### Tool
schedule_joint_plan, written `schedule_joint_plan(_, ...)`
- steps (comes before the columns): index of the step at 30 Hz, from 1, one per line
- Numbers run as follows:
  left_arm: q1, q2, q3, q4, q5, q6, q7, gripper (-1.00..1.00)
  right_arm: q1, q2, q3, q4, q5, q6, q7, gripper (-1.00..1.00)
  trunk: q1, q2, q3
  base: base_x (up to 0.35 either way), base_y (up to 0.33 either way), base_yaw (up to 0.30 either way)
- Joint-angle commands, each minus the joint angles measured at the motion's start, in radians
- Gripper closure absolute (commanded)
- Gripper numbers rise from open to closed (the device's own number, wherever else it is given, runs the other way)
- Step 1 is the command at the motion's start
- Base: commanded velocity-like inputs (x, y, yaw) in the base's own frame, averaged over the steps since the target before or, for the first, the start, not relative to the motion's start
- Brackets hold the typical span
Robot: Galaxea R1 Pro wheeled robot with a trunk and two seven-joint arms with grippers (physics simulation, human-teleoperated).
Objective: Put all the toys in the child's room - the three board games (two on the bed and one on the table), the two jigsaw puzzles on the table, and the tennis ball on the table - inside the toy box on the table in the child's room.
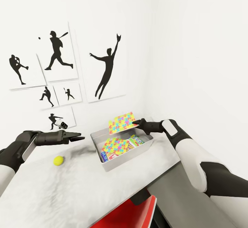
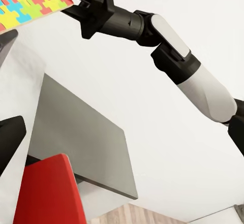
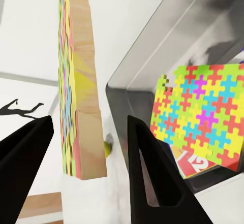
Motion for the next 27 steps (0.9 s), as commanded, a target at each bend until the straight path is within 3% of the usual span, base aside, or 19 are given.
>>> schedule_joint_plan(1, -0.001, 0.001, -0.004, 0.0, 0.003, 0.011, -0.004, -1.0, 0.0, 0.001, -0.007, 0.0, 0.008, 0.005, 0.005, 1.0, 0.001, -0.002, -0.002, 0.0, 0.0, 0.0)
schedule_joint_plan(6, -0.001, 0.007, -0.002, -0.002, 0.007, 0.014, -0.004, -1.0, 0.001, 0.001, 0.004, -0.001, 0.008, 0.006, 0.007, 1.0, 0.001, -0.002, -0.004, 0.0, 0.0, 0.0)
schedule_joint_plan(13, -0.001, 0.026, 0.014, -0.005, 0.009, 0.021, -0.004, -1.0, 0.0, 0.0, 0.063, 0.0, 0.006, 0.019, 0.008, 1.0, 0.001, -0.002, -0.014, 0.0, 0.0, 0.0)
schedule_joint_plan(18, -0.001, 0.025, 0.016, -0.006, 0.009, 0.021, -0.004, -1.0, 0.0, 0.001, 0.068, 0.0, 0.008, 0.063, 0.005, 1.0, 0.001, -0.002, -0.022, 0.0, 0.0, 0.0)
schedule_joint_plan(27, -0.001, 0.027, 0.017, -0.006, 0.009, 0.02, -0.004, -1.0, 0.0, 0.001, 0.068, -0.001, 0.007, 0.072, 0.008, 1.0, 0.001, -0.002, -0.037, 0.0, 0.0, 0.0)
